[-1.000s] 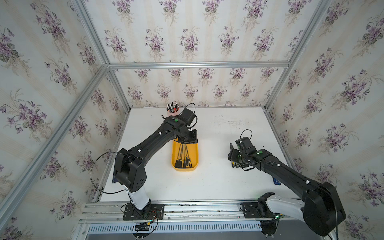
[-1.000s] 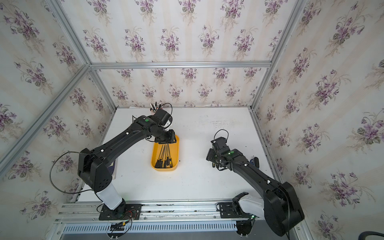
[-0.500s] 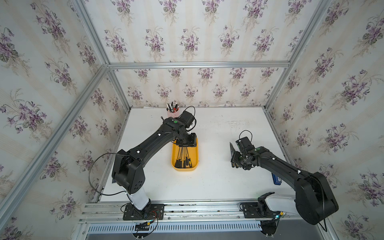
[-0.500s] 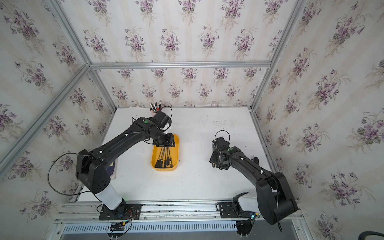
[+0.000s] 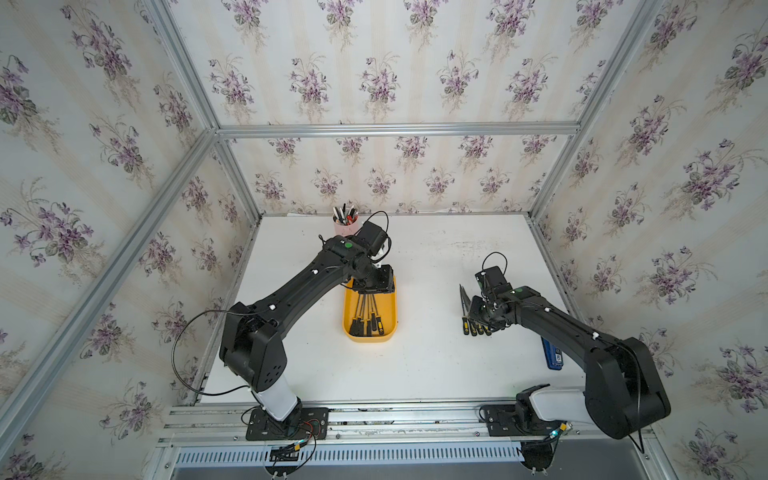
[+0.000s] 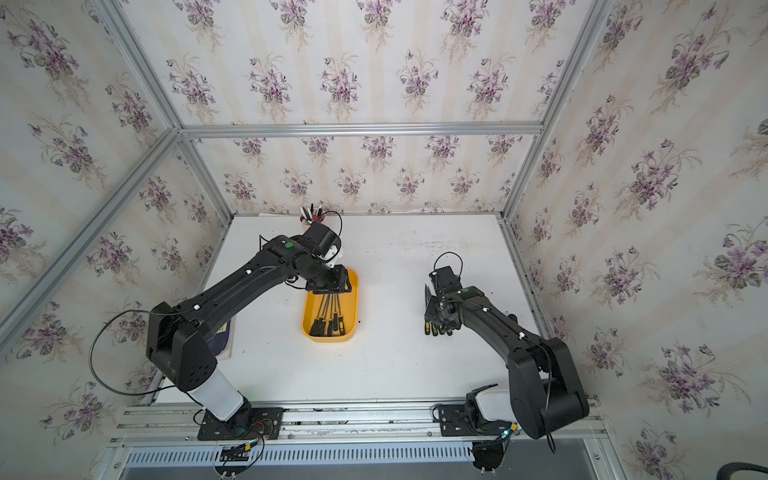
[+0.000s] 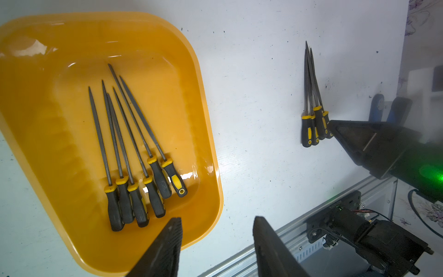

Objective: Put the file tool into the storage box
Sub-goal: Pick up the file tool from the center of the board.

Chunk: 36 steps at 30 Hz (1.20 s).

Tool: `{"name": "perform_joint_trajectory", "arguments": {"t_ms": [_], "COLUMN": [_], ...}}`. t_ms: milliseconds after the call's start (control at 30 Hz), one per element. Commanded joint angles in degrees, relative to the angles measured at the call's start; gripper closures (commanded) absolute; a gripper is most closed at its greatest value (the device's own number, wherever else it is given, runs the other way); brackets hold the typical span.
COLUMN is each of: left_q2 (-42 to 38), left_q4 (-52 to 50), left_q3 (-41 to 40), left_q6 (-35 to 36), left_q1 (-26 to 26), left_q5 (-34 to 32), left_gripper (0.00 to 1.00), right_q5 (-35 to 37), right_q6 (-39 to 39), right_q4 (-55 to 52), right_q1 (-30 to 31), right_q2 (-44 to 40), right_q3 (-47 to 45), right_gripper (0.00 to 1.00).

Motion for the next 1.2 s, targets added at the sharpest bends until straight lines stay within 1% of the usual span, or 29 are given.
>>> {"name": "perform_joint_trajectory", "arguments": {"t_ms": [0,100,267,367,500,600,667,1000,1033,1167], "left_q2": [-0.7,-0.9,-1.3,-1.4,-1.6,-1.9,-1.9,-1.5,-1.4,-1.0], "left_q4": [1.0,1.1,1.5,1.8,1.8,2.0,2.0,1.8,1.9,2.5], "left_q3": [-0.5,-0.7,-1.4,-1.7,-2.1,-2.4,-2.4,-1.2,-0.9,0.4], "left_q6": [-0.6,-0.7,-1.1,-1.2,-1.3,-1.3,-1.1,0.0,0.0,-0.3], "left_q1": [0.0,0.1,0.2,0.3,0.6,0.8,1.2,2.2,2.3,2.6], "left_q5": [0.3,0.3,0.1,0.2,0.0,-0.2,-0.2,0.1,0.2,1.8], "left_gripper": [0.47,0.47,0.47,0.47,0.47,0.47,0.47,0.47,0.47,0.47], "right_q5": [-0.4,0.9,0.8,1.3,1.9,1.4,0.4,-7.4,-8.5,-12.0], "right_q6": [-3.6,-4.6,-6.0,-7.2,-8.6,-9.9,-10.8,-13.8,-14.0,-13.8], "right_q4": [1.1,0.9,2.1,2.7,3.6,4.4,4.7,5.1,4.9,4.0], "right_q1": [0.0,-0.2,-0.2,-0.2,-0.2,-0.2,-0.2,-0.2,-0.2,-0.2], "right_q2": [2.1,3.9,5.8,6.8,7.0,5.3,3.7,-5.2,-6.2,-9.4], "right_q3": [0.9,1.0,0.1,-0.2,-1.0,-1.9,-2.3,-3.0,-3.0,-2.9], "right_gripper": [0.61,0.64,0.66,0.7,0.73,0.8,0.82,0.95,0.97,0.98]}}
